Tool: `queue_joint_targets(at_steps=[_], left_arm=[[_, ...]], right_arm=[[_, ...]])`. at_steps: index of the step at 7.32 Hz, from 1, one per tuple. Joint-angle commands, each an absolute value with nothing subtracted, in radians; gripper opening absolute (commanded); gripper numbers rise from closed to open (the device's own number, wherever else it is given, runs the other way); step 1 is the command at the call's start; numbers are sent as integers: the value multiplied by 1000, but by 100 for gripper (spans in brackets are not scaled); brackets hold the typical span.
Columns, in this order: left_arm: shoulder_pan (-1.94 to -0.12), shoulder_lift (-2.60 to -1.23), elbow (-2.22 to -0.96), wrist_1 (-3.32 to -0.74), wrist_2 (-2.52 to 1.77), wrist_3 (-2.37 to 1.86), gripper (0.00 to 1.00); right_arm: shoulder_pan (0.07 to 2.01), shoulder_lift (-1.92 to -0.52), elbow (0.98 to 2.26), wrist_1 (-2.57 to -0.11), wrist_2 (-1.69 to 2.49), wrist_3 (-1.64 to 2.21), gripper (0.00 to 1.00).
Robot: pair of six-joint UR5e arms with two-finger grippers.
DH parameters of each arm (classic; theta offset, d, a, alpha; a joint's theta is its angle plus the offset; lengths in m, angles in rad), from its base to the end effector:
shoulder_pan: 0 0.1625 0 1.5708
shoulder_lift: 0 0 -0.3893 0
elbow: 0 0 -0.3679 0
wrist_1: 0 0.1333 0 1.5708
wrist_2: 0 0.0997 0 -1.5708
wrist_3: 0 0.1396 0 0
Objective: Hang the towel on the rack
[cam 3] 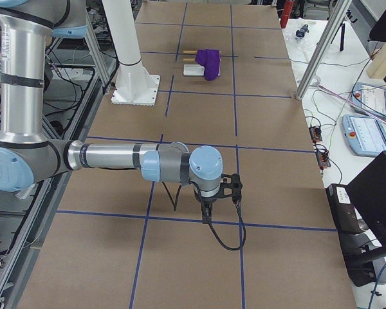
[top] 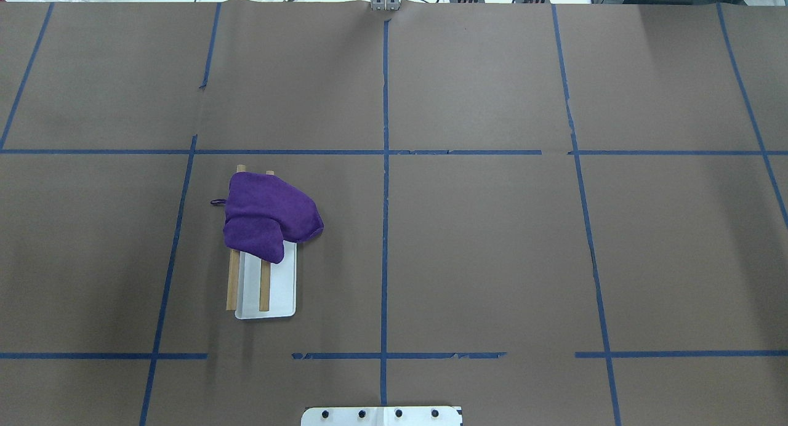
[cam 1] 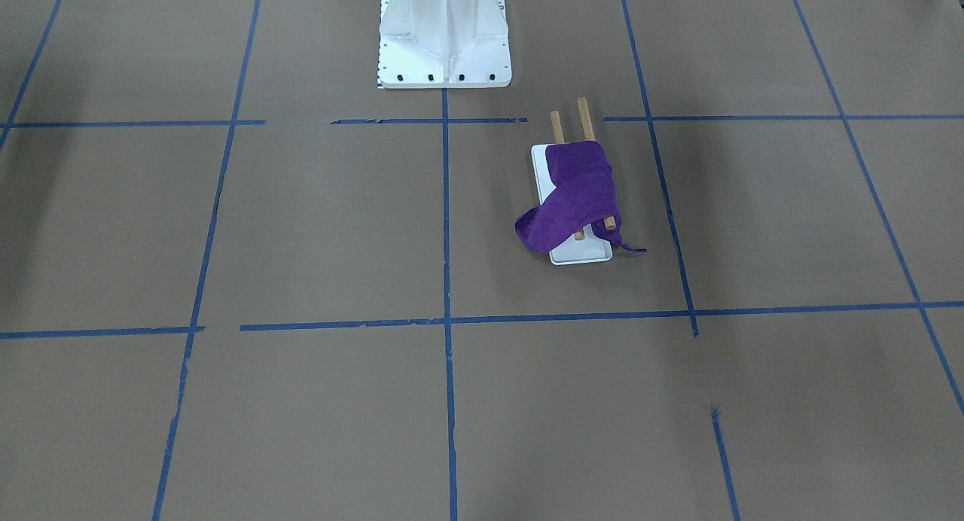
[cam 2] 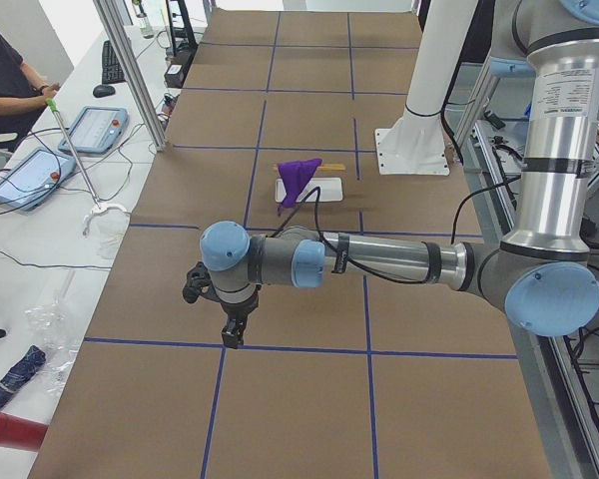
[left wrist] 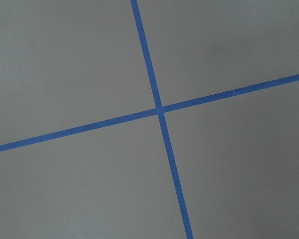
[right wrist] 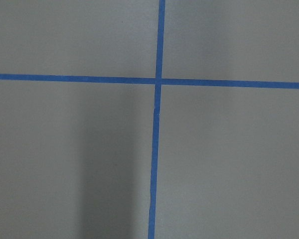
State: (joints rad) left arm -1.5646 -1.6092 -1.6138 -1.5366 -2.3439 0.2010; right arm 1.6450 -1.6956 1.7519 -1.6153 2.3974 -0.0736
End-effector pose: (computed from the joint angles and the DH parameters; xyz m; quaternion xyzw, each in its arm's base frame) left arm -0.0328 -0.4861 0.6167 0.0584 0.3730 0.1046 0.9201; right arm 0.0616 -0.4162 0.6214 0.0350 -0.4001 -0.0021 0.9158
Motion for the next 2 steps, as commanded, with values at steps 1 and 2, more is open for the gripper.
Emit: queue_joint_targets(at_steps=[1, 2], left_arm=[[-1565, -1609, -1614, -1537, -2344, 201, 100], [-1565, -1609, -1614, -1537, -2344, 201, 100]], right_arm=[[1646, -1695, 1753, -1615, 2398, -74, 100], [1646, -1695, 1753, -1615, 2399, -74, 100]])
